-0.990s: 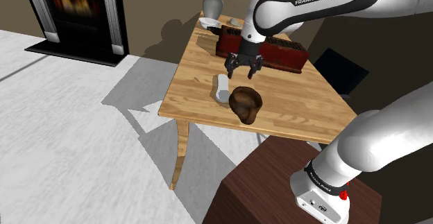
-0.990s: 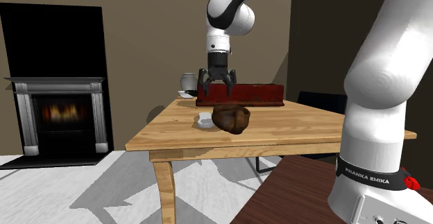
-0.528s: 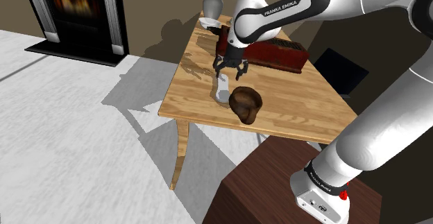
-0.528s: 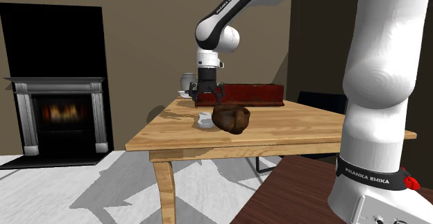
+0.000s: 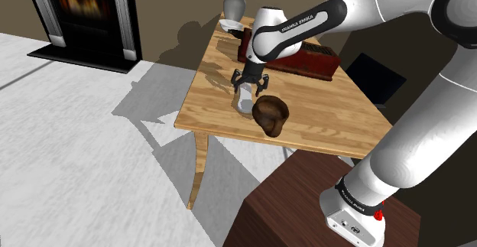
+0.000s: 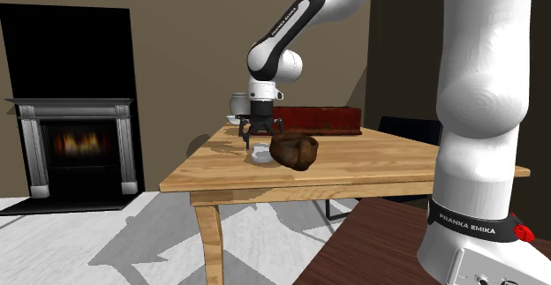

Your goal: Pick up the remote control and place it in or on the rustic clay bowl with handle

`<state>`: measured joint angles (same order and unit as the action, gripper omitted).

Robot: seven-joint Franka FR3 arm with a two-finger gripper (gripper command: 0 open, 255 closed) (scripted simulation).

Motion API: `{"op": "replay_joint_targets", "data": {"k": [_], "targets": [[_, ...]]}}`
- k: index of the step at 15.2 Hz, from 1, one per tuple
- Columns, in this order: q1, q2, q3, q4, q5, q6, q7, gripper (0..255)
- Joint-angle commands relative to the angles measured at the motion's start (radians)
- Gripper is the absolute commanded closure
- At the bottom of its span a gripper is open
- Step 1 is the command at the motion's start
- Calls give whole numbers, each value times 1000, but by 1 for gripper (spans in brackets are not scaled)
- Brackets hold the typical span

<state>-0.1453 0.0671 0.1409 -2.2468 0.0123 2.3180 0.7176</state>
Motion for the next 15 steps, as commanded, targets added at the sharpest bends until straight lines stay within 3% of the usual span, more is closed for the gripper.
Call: {"op": "replay_joint_targets", "data": {"k": [1, 7, 8, 15], "targets": [[0, 6, 0, -3, -1, 10, 1, 0], [0, 6, 0, -3, -1, 10, 1, 0], [0, 6, 0, -3, -1, 10, 1, 255], [0, 7, 0, -3, -1, 10, 1, 255]]}}
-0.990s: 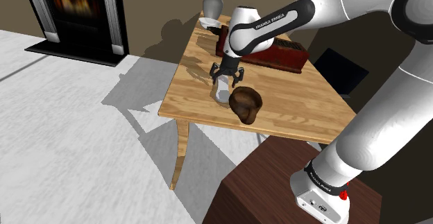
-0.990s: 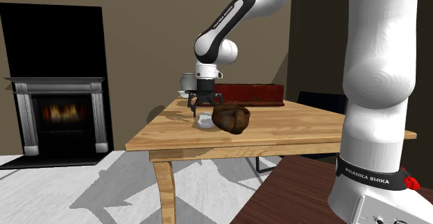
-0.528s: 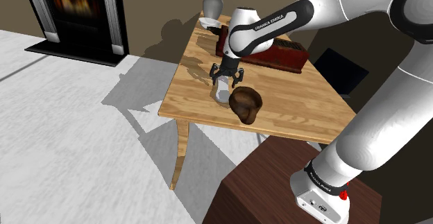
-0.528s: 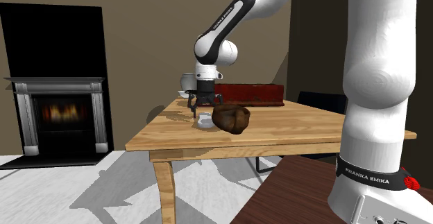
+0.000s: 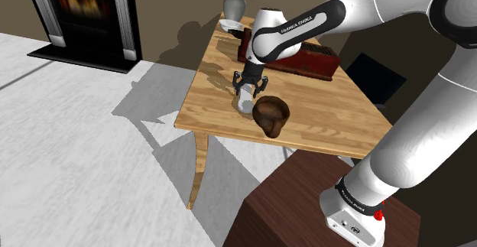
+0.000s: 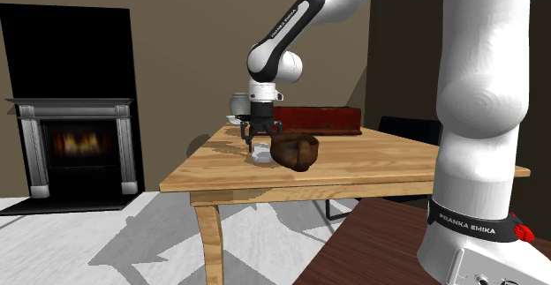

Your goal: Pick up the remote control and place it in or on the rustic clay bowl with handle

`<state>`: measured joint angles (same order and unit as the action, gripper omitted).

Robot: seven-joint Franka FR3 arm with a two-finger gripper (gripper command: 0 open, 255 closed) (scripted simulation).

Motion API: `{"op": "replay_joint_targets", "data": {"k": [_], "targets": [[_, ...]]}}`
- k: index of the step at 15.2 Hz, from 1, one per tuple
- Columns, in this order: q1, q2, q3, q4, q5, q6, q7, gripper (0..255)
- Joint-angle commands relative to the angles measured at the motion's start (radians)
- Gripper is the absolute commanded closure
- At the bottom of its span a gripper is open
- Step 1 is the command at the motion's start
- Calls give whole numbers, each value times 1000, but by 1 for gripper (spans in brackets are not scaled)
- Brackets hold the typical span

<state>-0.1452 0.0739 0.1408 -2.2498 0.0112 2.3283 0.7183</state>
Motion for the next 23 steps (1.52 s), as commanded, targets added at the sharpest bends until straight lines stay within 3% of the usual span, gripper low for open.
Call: {"op": "replay_joint_targets", "data": {"k": [1, 23], "targets": [[0, 0, 0, 0, 0, 0, 0, 255], [-3, -136, -2, 142, 19, -277, -11, 255]]}}
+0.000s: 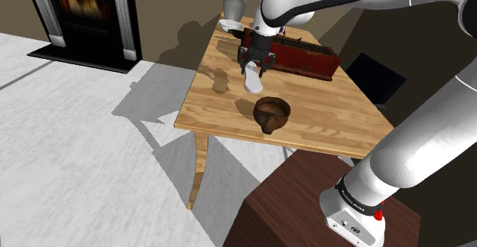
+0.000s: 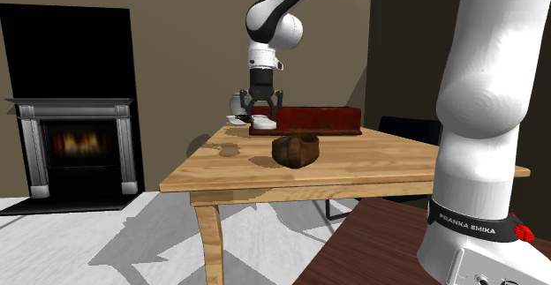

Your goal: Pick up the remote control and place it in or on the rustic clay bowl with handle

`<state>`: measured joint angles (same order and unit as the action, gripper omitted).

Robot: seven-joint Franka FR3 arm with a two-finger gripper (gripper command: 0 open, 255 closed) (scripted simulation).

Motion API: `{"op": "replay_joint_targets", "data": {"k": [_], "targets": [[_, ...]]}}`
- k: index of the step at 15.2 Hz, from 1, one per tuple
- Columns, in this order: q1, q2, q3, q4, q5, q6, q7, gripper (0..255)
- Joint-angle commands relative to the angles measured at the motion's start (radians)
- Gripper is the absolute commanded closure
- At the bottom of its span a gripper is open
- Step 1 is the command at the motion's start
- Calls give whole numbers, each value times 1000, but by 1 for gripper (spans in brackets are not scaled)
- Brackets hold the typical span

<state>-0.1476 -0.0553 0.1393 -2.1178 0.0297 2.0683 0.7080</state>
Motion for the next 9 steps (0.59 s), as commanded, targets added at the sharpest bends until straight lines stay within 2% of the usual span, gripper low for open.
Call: {"op": "replay_joint_targets", "data": {"k": [1, 9], "targets": [[0, -11, -1, 19, 1, -30, -1, 255], [-1, -37, -2, 99, 3, -136, -1, 255]]}}
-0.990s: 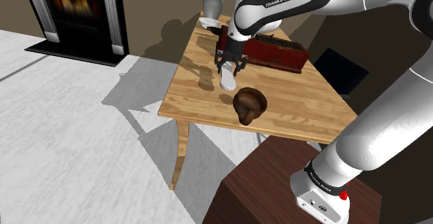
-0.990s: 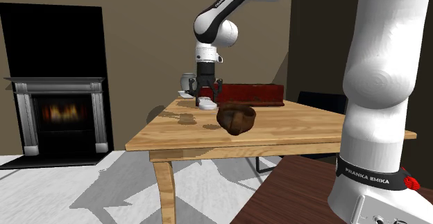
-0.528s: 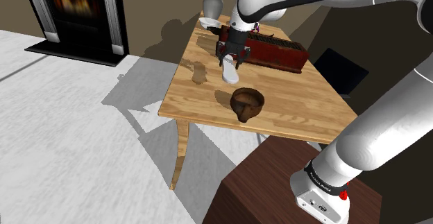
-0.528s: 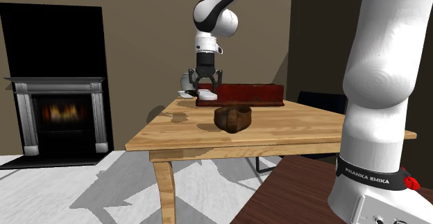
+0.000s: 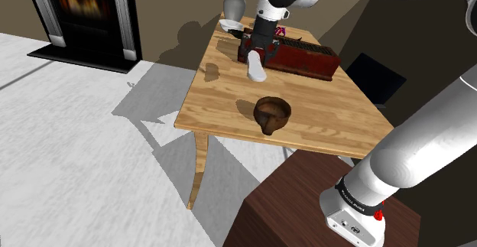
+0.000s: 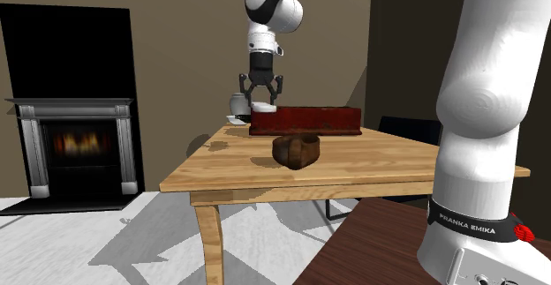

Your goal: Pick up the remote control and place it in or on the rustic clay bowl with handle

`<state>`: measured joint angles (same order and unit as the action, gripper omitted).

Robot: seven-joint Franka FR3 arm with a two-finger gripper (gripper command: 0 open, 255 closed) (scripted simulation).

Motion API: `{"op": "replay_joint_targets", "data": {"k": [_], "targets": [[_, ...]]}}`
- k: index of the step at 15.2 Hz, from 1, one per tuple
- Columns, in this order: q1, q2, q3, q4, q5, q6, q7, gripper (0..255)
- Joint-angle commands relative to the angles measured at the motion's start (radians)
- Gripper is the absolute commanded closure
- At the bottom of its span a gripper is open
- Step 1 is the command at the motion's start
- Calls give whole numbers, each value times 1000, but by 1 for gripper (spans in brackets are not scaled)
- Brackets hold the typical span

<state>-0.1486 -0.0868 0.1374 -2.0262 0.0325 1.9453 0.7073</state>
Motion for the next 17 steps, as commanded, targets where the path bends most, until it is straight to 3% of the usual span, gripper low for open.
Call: {"op": "replay_joint_targets", "data": {"k": [1, 3, 10, 17], "targets": [[0, -7, -1, 19, 1, -26, -1, 255], [-1, -10, -1, 34, 1, -44, -1, 255], [23, -288, 9, -234, 43, -51, 11, 255], [64, -573, 22, -444, 87, -125, 36, 255]]}}
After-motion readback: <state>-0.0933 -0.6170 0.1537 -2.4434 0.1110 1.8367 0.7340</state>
